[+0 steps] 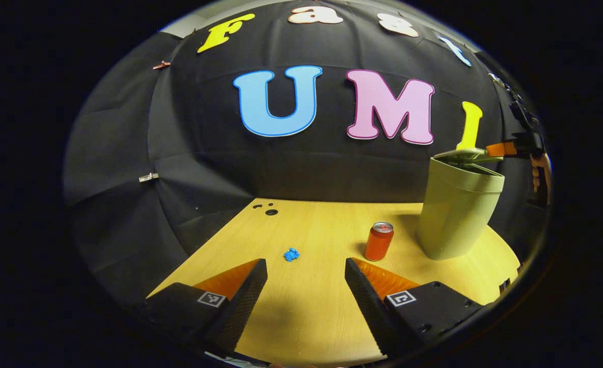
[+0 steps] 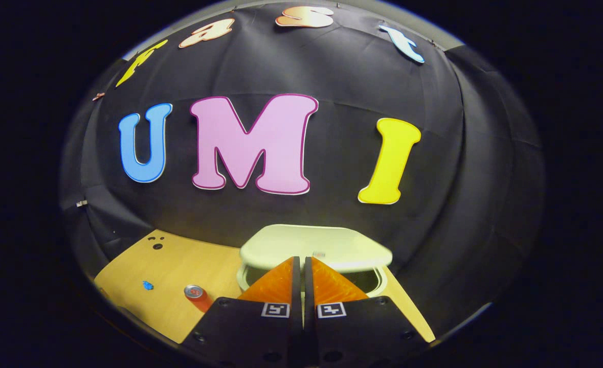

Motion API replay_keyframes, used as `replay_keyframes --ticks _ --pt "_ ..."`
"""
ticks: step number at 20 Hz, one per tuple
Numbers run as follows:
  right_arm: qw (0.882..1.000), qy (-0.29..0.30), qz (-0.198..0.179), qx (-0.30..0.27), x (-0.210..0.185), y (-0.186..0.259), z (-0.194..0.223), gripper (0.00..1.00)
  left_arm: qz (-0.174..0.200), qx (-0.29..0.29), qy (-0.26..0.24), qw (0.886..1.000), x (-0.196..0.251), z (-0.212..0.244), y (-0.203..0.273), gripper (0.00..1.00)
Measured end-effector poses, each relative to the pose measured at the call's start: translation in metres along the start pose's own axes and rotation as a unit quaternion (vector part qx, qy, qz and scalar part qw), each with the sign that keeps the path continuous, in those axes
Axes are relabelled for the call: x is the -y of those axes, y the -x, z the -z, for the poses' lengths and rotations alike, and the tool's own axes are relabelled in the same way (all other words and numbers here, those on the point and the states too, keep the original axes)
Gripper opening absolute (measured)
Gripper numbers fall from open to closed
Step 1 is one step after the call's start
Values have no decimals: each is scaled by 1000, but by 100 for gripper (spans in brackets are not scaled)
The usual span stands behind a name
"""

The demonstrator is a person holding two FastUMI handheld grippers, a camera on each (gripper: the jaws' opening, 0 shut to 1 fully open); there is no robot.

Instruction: Press the lid of the desktop garbage bin to open it, pick up the crumpled paper on the desktop and throw it into the bin, then pick up the pop can on the desktop and drop it into the bin, and finally close the garbage bin lid.

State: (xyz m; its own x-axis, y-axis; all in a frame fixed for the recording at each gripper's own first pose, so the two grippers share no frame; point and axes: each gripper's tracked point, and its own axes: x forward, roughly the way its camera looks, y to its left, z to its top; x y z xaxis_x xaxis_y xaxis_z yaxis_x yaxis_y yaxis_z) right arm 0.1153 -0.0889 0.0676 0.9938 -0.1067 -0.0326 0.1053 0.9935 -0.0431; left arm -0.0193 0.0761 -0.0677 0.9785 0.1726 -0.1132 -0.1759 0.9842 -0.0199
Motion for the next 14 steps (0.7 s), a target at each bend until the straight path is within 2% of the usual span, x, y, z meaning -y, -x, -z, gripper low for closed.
replay_keyframes --ticks 1,5,6,8,10,11,13,14 --pt "1000 -4 0 -1 -3 5 1 5 -1 0 2 1000 -6 5 2 98" --pt "1000 -22 9 -2 -9 24 14 5 2 -1 10 1000 -27 20 5 98" --pt "1000 -26 11 -6 -12 30 20 8 3 -3 9 1000 -31 23 6 98" --pt "999 -34 9 -18 -19 40 33 5 5 -7 6 1000 -41 25 6 98" --pt "999 -36 11 -28 -23 50 43 5 10 -9 6 1000 -46 27 6 98" --pt "999 -34 12 -32 -26 55 49 8 12 -10 7 1000 -50 27 4 98" --pt "999 -28 12 -44 -32 64 63 5 13 -12 6 1000 -53 28 -3 100" --pt "998 -23 16 -52 -32 67 71 5 12 -12 8 1000 -57 28 -8 98"
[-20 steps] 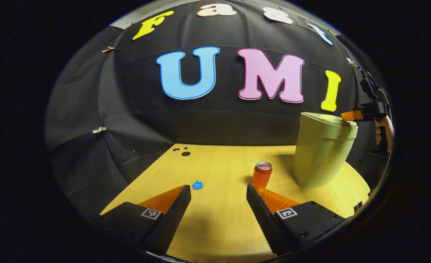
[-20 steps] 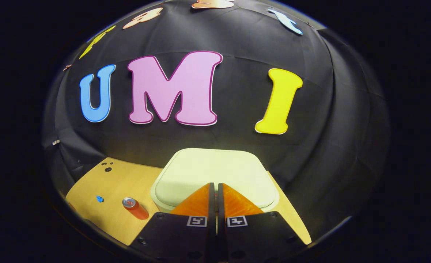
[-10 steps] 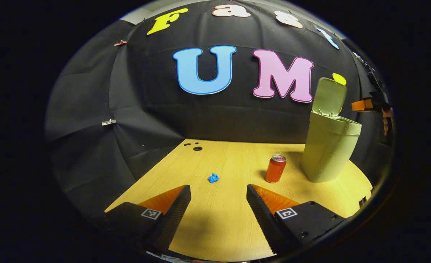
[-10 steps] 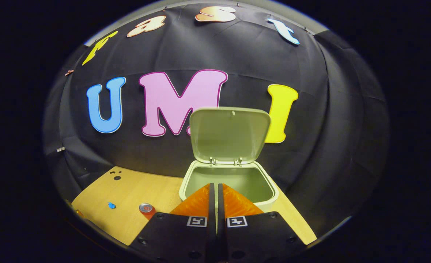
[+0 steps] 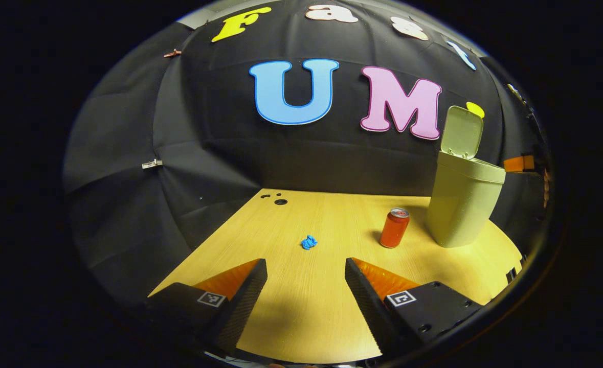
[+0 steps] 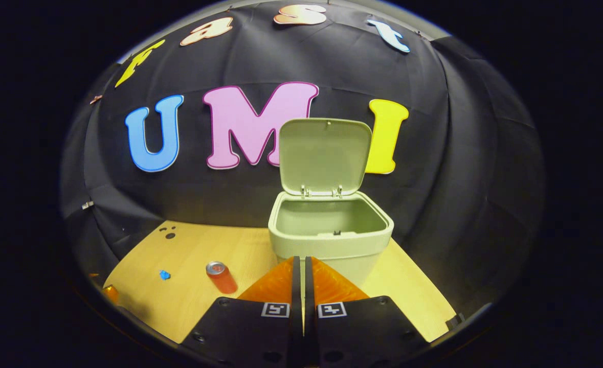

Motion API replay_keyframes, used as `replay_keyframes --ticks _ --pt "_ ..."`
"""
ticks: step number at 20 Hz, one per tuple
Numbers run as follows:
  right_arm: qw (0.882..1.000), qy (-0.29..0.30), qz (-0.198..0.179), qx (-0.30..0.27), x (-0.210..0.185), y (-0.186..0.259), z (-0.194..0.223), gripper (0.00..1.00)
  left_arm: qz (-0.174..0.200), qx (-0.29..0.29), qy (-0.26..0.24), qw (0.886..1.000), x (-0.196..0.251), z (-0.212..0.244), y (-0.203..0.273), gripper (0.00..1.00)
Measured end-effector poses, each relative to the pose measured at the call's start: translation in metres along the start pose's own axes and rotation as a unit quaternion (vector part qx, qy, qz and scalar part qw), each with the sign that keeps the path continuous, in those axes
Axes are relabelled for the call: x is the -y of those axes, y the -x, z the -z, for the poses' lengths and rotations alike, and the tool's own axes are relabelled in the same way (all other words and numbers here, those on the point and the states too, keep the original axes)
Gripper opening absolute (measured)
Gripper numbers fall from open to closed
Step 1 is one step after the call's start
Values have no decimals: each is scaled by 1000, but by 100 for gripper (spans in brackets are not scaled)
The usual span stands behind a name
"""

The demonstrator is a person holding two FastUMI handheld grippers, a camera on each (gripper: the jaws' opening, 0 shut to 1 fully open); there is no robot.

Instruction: Press the lid of the desktop garbage bin to open it, pick up the crumpled paper on the desktop and throw it into the bin, then pick up the pop can on the desktop and drop it into the bin, and finally close the garbage bin lid.

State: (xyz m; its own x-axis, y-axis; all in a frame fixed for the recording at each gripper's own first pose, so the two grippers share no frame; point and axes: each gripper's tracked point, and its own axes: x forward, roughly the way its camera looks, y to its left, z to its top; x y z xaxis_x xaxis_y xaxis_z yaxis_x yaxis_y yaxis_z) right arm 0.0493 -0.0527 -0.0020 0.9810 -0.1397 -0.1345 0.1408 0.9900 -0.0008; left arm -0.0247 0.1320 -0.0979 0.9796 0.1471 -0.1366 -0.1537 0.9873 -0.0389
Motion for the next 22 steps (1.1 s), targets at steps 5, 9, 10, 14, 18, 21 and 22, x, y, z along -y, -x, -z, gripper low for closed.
replay_keyframes --ticks 5,9,10,14,18,21,22 --pt "1000 3 -6 -29 -8 15 26 8 0 1 14 1000 -9 -9 -32 98" --pt "998 13 -16 -54 -8 22 46 61 -4 -6 19 1000 -20 -12 -73 98" --pt "998 16 -15 -58 -6 25 49 78 -7 -7 22 1000 -23 -12 -80 99" --pt "996 20 -13 -80 0 32 64 100 -12 -20 25 999 -27 -7 -119 99" --pt "995 14 -10 -94 5 35 76 98 -1 -33 12 999 -21 0 -147 99" --pt "994 19 -7 -108 7 36 87 98 8 -47 11 999 -13 8 -167 99" --pt "993 19 -7 -112 7 36 90 98 13 -54 13 998 -12 11 -173 99"
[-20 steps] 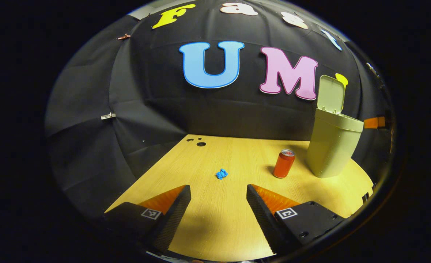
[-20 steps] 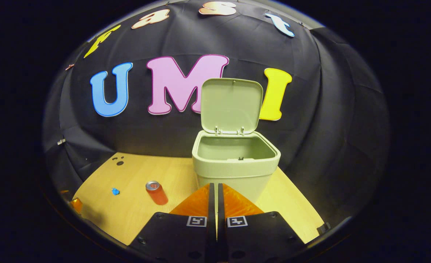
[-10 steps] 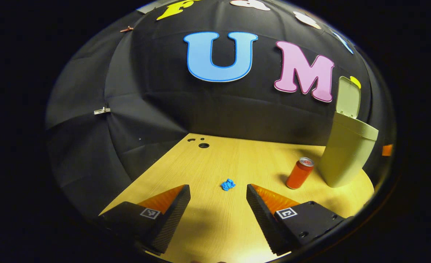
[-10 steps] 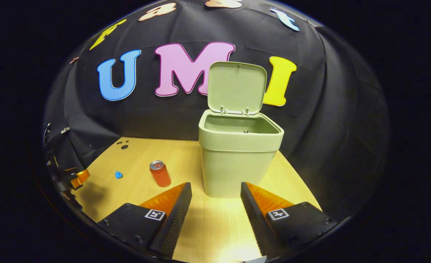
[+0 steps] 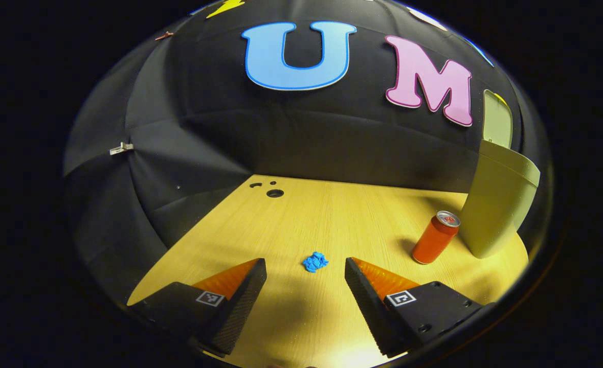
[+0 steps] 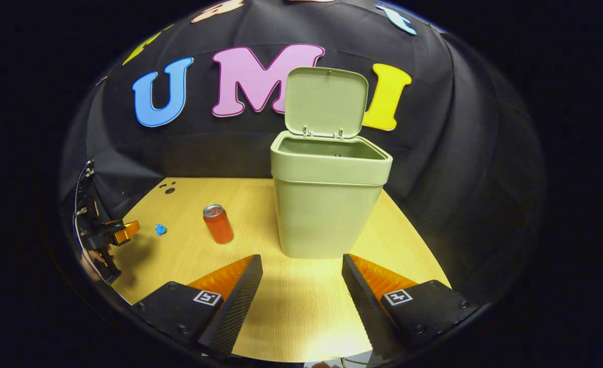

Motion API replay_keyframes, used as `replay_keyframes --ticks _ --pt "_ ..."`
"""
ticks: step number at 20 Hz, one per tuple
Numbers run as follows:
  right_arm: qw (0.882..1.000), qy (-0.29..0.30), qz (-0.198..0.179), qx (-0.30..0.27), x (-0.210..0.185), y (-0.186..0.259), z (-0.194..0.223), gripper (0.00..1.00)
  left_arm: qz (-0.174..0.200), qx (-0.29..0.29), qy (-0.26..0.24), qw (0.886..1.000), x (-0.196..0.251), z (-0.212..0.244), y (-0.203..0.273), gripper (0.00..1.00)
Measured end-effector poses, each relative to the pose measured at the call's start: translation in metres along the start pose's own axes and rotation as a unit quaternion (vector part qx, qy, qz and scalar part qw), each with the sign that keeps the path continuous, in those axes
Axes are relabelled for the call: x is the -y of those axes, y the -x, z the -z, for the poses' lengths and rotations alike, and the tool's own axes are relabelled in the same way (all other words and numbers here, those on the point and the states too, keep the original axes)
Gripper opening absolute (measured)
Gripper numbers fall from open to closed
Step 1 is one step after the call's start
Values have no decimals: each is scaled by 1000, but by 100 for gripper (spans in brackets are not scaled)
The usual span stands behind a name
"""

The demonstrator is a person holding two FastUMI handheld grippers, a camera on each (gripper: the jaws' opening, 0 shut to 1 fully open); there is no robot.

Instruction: Press the lid of the desktop garbage bin to open it, pick up the crumpled paper on the desktop and throw it into the bin, then pick up the pop can on the desktop and drop it into the bin, and finally close the garbage bin lid.

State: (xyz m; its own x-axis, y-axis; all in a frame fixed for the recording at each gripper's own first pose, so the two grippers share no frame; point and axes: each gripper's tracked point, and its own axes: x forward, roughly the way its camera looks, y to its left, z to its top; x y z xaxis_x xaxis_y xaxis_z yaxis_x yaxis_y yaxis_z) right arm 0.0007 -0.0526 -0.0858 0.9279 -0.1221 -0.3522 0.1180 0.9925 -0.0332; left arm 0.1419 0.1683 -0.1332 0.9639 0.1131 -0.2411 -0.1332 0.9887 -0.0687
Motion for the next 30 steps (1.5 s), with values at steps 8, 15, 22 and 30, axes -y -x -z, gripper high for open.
replay_keyframes --ticks 8,15,22,30 --pt "999 0 3 -34 2 3 28 98 2 -39 -22 999 0 18 -57 99" --pt "999 -10 1 -51 -10 9 39 99 -5 -66 -19 998 2 41 -93 99" --pt "998 -4 6 -62 -8 15 50 99 5 -95 -37 995 13 59 -112 85" --pt "996 -18 -1 -82 -11 18 70 99 13 -82 -45 996 17 56 -123 69"
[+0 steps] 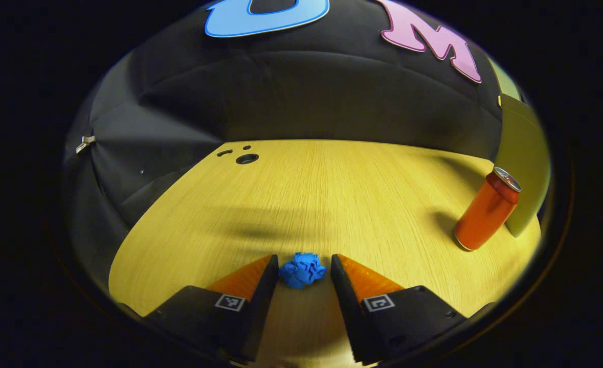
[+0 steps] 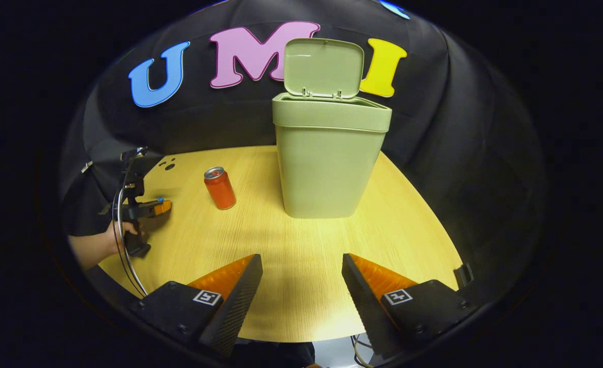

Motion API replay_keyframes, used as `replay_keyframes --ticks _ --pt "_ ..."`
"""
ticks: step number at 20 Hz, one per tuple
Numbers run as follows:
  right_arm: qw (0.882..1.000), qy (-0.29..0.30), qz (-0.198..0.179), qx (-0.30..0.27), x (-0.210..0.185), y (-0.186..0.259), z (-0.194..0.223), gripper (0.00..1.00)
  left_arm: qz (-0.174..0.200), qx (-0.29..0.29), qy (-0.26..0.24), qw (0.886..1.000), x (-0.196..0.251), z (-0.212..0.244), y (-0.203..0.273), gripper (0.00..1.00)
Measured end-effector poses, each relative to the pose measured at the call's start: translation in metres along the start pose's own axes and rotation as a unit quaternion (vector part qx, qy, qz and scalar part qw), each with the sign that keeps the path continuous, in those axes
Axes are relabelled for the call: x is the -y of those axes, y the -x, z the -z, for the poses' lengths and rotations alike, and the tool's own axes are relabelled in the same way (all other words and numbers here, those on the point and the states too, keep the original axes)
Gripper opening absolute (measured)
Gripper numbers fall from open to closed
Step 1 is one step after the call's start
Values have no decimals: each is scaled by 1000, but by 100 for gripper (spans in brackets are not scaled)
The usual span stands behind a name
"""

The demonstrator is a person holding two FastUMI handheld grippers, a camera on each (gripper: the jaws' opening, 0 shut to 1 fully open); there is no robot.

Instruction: Press the lid of the desktop garbage bin to open it, pick up the crumpled paper on the desktop and throw it into the bin, then pick up the pop can on the desktop and drop it into the bin, and finally close the garbage bin lid.

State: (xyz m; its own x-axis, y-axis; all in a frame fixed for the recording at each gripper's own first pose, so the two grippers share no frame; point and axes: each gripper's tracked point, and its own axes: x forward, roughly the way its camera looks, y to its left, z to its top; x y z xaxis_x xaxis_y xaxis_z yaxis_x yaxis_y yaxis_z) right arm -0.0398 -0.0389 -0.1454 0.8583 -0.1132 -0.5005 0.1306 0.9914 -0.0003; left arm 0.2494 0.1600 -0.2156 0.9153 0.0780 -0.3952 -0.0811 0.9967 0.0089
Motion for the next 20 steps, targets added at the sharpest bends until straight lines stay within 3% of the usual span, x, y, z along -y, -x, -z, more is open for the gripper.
replay_keyframes --ticks 4,5,7,11,14,17,18,20 --pt "1000 0 -6 -9 -2 -2 8 99 5 -3 -7 1000 8 0 -1 43" --pt "1000 0 -8 -10 -2 -2 8 99 6 -5 -8 1000 10 0 1 46" --pt "1000 2 -11 -10 -2 -4 8 98 15 -4 -5 1000 13 -1 4 33" --pt "1000 5 -18 -8 0 -6 7 99 17 15 0 1000 19 -16 24 36" --pt "1000 5 -27 -9 2 -9 7 99 23 40 -22 999 31 -39 49 29" --pt "999 8 -38 -6 3 -11 4 99 46 64 -40 996 51 -68 80 31" --pt "999 7 -42 -4 4 -11 4 99 53 65 -39 996 59 -75 92 28" --pt "999 0 -46 -1 7 -12 3 99 69 72 -27 995 76 -93 112 32"
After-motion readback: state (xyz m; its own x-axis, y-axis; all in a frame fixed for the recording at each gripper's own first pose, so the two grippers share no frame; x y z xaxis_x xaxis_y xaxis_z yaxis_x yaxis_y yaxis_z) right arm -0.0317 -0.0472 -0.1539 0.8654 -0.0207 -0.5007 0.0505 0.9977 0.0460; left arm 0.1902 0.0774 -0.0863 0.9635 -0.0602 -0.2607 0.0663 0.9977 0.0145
